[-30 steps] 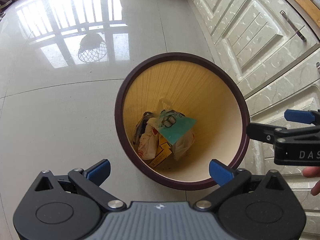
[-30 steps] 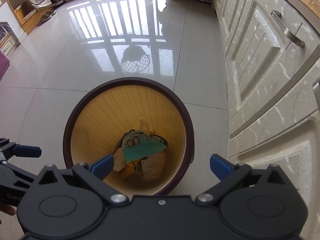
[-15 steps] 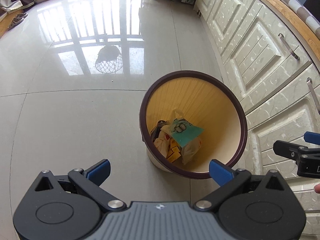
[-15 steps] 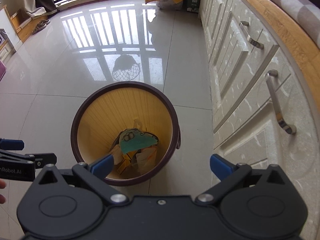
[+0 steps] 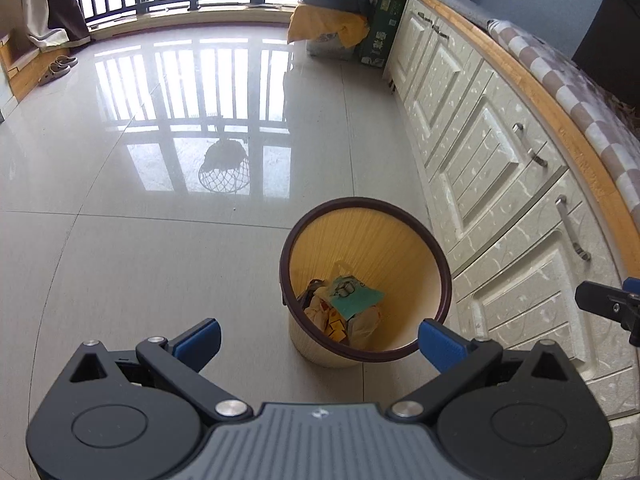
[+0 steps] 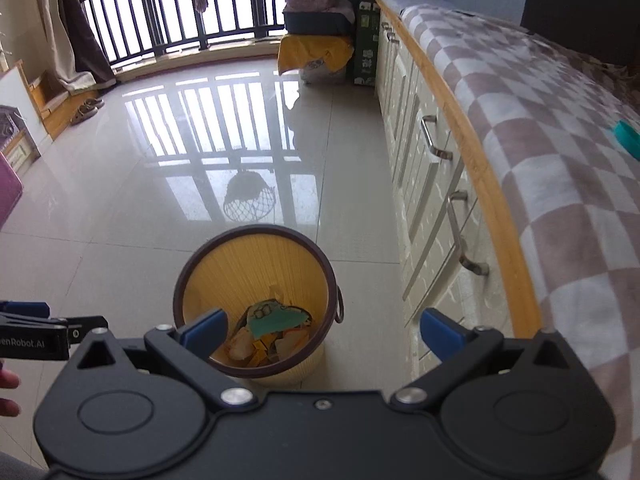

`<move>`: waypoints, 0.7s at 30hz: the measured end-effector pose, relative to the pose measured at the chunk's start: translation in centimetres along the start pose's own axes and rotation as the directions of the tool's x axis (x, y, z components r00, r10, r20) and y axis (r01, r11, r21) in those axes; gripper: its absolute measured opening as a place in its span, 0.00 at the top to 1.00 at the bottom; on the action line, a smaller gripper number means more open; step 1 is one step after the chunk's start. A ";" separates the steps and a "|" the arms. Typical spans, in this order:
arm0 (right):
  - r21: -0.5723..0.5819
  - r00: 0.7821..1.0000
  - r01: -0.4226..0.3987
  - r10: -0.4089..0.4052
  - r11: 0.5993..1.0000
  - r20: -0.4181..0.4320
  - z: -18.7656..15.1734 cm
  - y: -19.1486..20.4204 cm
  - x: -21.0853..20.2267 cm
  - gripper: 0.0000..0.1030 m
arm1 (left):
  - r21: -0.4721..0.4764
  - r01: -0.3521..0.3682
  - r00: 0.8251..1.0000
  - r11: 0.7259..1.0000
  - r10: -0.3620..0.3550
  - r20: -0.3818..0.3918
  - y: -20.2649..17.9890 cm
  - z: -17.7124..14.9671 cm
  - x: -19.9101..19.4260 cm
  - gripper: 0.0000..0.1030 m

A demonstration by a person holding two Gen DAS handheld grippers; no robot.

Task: Collect trash
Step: 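Move both open tools back toward the trash on the daybed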

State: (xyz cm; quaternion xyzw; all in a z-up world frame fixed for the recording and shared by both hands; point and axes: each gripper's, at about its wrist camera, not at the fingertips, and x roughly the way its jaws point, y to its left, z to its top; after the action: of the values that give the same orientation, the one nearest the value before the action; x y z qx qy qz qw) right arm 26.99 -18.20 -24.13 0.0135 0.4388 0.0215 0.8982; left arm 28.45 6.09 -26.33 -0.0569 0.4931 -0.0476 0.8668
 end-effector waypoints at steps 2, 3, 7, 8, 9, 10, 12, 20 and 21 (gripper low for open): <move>0.012 0.999 -0.010 0.010 1.000 0.036 0.2 -0.4 -1.8 0.00 | 0.002 0.003 0.999 1.000 -0.003 0.034 -0.3 0.1 -1.6 0.00; 0.012 0.998 -0.008 0.007 1.000 0.055 0.2 -0.6 -2.7 0.00 | 0.007 0.006 0.998 1.000 -0.006 0.058 -0.5 0.2 -2.6 0.00; 0.024 0.992 0.003 -0.006 1.000 0.129 0.5 -1.8 -6.4 0.00 | 0.024 0.024 0.990 0.999 -0.028 0.140 -1.8 0.7 -6.0 0.00; 0.031 0.989 0.006 -0.011 0.999 0.148 0.6 -2.3 -7.4 0.00 | 0.030 0.033 0.986 0.999 -0.038 0.160 -2.2 0.9 -6.8 0.00; 0.035 0.986 0.014 -0.020 0.999 0.166 0.6 -2.7 -8.2 0.00 | 0.035 0.040 0.983 0.999 -0.046 0.178 -2.5 0.9 -7.6 0.00; 0.037 0.982 0.027 -0.034 0.999 0.188 0.6 -3.2 -9.2 0.00 | 0.039 0.047 0.980 0.998 -0.053 0.192 -2.8 1.0 -8.2 0.00; 0.045 0.973 0.046 -0.055 0.998 0.224 0.6 -4.5 -11.0 0.00 | 0.047 0.063 0.972 0.997 -0.071 0.224 -3.7 1.2 -9.4 0.00; 0.111 0.927 0.150 -0.179 0.982 0.329 -0.8 -10.3 -16.9 0.00 | 0.055 0.145 0.915 0.988 -0.155 0.373 -8.3 1.1 -12.7 0.00; 0.118 0.921 0.166 -0.197 0.979 0.336 -1.1 -11.1 -17.5 0.00 | 0.062 0.159 0.908 0.985 -0.170 0.382 -9.0 1.1 -12.8 0.00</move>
State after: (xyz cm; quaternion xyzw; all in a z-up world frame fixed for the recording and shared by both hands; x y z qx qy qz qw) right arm 15.67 -30.17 -11.53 0.0158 0.2741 -0.0836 0.9579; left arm 22.63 -1.03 -13.62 -0.0938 0.3054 -0.1156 0.9405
